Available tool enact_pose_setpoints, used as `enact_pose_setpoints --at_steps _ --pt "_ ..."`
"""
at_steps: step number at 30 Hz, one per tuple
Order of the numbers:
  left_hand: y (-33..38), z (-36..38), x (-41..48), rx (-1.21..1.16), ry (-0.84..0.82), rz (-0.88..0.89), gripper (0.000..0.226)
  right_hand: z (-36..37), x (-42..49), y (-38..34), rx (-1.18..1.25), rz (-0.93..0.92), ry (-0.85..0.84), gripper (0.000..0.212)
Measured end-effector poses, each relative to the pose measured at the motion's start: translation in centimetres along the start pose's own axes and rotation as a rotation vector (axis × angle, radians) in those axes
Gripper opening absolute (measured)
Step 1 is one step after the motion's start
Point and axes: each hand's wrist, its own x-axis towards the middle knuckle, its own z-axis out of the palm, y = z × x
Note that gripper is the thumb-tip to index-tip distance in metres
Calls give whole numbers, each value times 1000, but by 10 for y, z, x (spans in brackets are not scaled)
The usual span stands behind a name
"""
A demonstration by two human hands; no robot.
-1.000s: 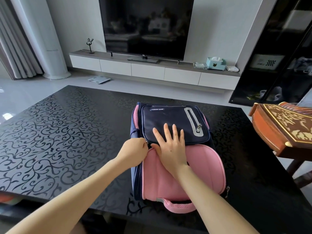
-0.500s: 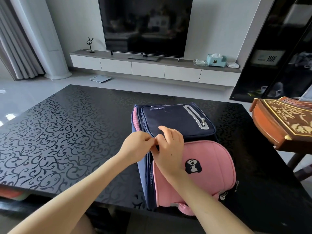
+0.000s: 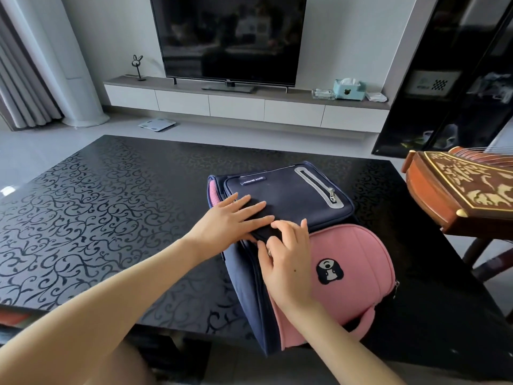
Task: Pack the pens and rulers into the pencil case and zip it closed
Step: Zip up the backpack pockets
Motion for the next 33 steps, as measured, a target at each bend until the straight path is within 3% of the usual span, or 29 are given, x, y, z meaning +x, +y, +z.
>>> enact_pose_setpoints --at_steps 8,12,15,17,19,21,22,24,25,28,33 --pt "23 12 1 8 152 42 76 -52 -15 55 -99 33 48 30" --pt "22 19 -4 12 136 26 72 -62 13 126 -129 328 47 26" --pt "18 23 -8 -11 105 31 45 -63 33 158 -89 529 -26 26" --pt "19 12 -6 -153 92 -63 40 -60 30 153 -97 461 -59 30" --pt "20 -9 -2 -443 57 -286 50 -63 18 137 -148 355 -44 34" --pt "25 -32 5 -683 -91 -467 60 -73 4 122 -185 277 -20 34" --pt "30 -42 10 -689 -179 -471 69 -78 -1 116 -179 247 -29 33" --pt "50 -49 23 -474 -356 -371 89 -89 -11 107 -111 202 -87 37" --pt "62 -42 27 -325 -398 -295 88 -94 -16 104 -57 193 -122 38" --pt "85 -17 29 -39 -225 -145 56 -107 -23 104 26 249 -198 36" --pt "80 -9 28 -37 -186 -112 44 -96 -5 126 204 578 -190 29"
